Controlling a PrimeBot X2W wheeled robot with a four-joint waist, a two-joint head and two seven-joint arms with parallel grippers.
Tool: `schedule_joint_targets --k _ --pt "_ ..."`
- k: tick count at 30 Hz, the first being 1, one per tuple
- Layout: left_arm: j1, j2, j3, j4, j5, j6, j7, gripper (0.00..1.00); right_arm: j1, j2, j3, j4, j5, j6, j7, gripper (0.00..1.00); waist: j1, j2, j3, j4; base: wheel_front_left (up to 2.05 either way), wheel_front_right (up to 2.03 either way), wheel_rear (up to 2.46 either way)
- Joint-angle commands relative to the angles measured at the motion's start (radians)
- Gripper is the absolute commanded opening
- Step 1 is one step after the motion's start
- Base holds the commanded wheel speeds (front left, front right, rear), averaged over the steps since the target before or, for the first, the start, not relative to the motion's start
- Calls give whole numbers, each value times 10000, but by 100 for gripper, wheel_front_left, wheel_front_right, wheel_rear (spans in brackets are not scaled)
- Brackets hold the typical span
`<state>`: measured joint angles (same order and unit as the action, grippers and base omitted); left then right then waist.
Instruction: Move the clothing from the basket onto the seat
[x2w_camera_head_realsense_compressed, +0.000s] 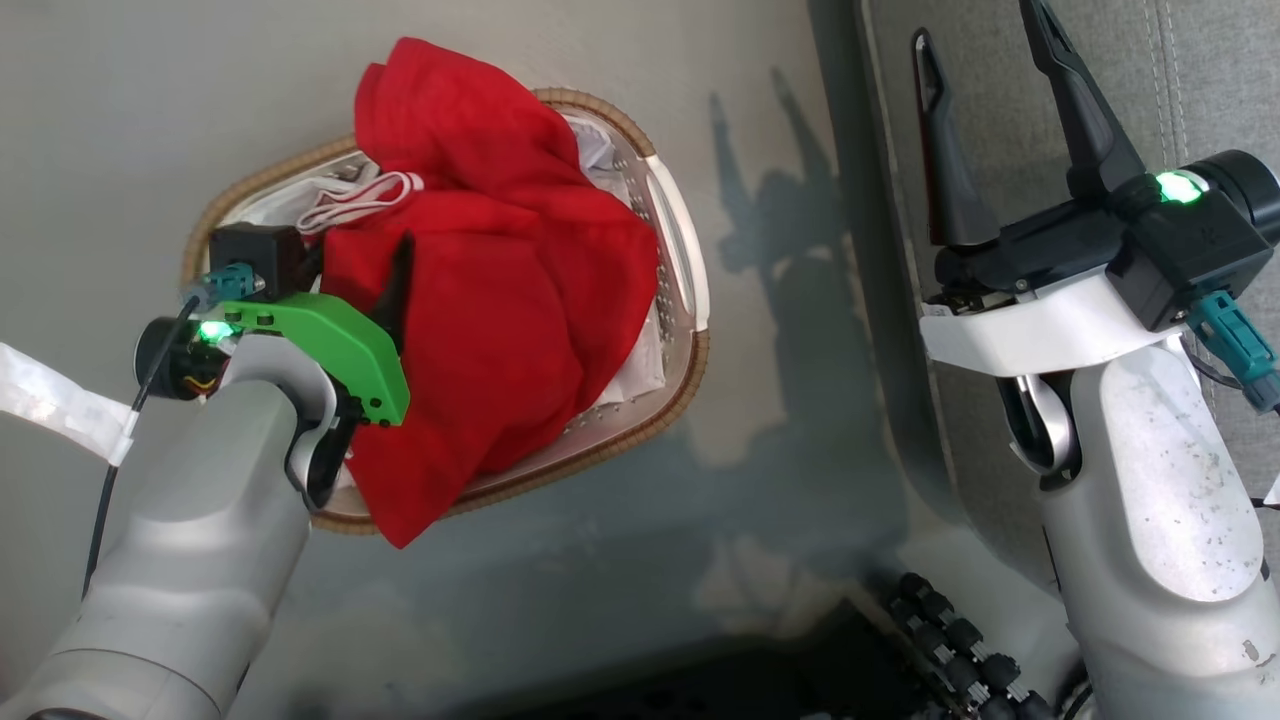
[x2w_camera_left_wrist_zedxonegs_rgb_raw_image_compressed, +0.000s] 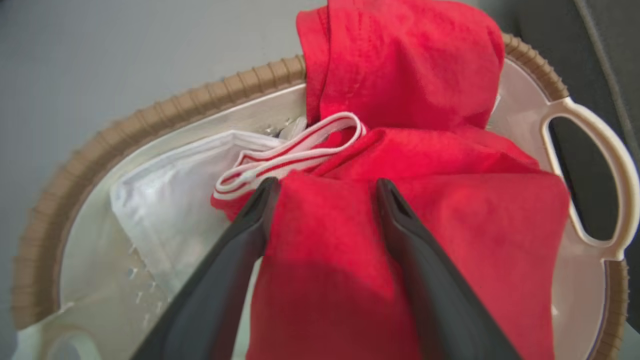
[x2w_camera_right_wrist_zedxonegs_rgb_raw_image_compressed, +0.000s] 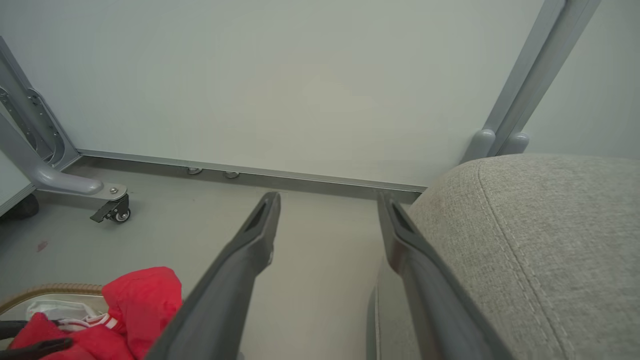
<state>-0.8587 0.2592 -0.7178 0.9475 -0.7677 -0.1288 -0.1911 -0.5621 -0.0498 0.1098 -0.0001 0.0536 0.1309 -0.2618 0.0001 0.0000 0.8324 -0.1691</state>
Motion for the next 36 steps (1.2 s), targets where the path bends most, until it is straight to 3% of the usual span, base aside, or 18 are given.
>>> schedule_joint_targets --k 1,9,10,11,18,24,30,36 --pt "-193 90 -185 50 -331 -27 155 100 8 -25 -13 -42 56 -3 -48 100 -1 0 285 -210 0 0 0" --pt "221 314 -1935 -336 -1708 -27 789 100 -43 -27 9 205 100 -3 -48 100 -1 0 145 -138 0 0 0" --pt "256 350 -2161 -342 -1857 -27 754 14 -62 -27 24 244 114 -3 -48 100 -1 0 61 -140 0 0 0" --pt "290 354 -2249 -309 -1994 -27 653 0 -66 -29 26 279 132 -3 -48 100 -1 0 -28 -140 0 0 0" --pt "742 320 -3398 -365 -2615 -28 50 0 297 -29 -64 690 21 -3 -48 100 -1 0 -1145 -24 0 0 0" --pt "1216 45 -3747 -139 -2707 -28 -681 0 856 -39 26 1263 -137 -5 -48 100 -1 0 -2645 311 0 0 0" --pt "1814 -102 -2618 -701 -2163 -28 -737 0 1528 -33 64 1745 -76 -6 -48 100 -1 0 -4088 690 0 0 0" --pt "2841 -403 -989 -1749 -864 -28 -736 0 2316 -35 184 2213 15 -6 -48 100 -1 0 -5460 1045 0 0 0"
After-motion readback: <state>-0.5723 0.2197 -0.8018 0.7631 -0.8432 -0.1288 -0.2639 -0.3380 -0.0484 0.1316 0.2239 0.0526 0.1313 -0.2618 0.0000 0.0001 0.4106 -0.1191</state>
